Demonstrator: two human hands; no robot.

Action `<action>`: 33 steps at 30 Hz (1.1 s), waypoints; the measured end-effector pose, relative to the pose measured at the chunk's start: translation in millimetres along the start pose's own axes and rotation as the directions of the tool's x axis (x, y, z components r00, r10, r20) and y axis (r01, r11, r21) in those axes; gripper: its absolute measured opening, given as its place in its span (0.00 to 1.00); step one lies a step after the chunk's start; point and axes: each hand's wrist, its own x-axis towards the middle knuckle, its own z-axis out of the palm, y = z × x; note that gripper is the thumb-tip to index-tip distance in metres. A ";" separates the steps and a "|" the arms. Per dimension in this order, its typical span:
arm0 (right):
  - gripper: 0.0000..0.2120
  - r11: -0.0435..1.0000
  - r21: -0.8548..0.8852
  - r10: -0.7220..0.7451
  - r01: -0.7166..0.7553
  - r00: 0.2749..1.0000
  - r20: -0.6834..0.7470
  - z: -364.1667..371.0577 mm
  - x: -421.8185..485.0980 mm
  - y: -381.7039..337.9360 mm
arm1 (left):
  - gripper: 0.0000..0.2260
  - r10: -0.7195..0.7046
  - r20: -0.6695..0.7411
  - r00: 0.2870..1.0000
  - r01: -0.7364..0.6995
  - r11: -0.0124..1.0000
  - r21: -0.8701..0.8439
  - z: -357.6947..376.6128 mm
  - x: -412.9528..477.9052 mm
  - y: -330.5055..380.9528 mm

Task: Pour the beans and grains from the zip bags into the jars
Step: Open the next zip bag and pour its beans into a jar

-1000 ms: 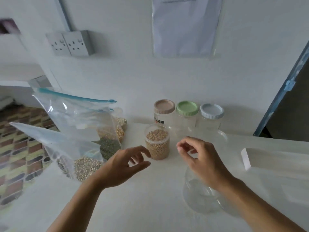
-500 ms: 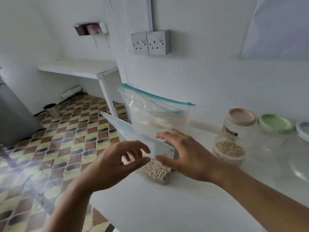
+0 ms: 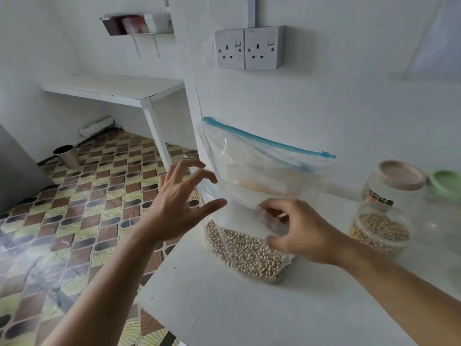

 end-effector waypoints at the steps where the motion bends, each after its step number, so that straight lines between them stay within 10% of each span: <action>1: 0.20 0.998 0.047 0.031 -0.035 0.997 0.076 -3.7 0.5 -0.8 | 0.23 0.006 0.021 1.000 -0.006 1.000 0.004 -4.1 6.2 0.5; 7: 0.22 0.975 0.074 0.158 -0.210 0.889 0.430 -0.5 -0.4 -10.2 | 0.32 -0.037 0.444 0.895 -0.121 0.939 0.321 -11.3 32.1 -3.0; 14: 0.11 0.958 -0.012 0.285 -0.288 0.941 0.180 24.0 4.2 -3.5 | 0.25 -0.123 0.674 0.728 -0.214 0.894 0.394 -3.8 37.8 -13.3; 19: 0.20 0.969 0.216 0.130 -0.124 0.991 -0.018 9.5 2.4 -13.7 | 0.36 0.022 0.663 0.748 -0.275 0.920 0.280 -17.7 42.0 -8.6; 25: 0.12 0.911 0.386 -0.021 0.144 0.951 -0.307 -29.2 1.9 -30.6 | 0.19 0.344 0.381 0.858 -0.366 0.930 -0.017 -39.5 60.0 11.7; 33: 0.04 0.874 0.426 0.066 0.233 0.812 -0.579 -65.4 -17.7 -14.0 | 0.14 0.420 0.207 0.883 -0.405 0.907 -0.113 -65.5 85.9 50.0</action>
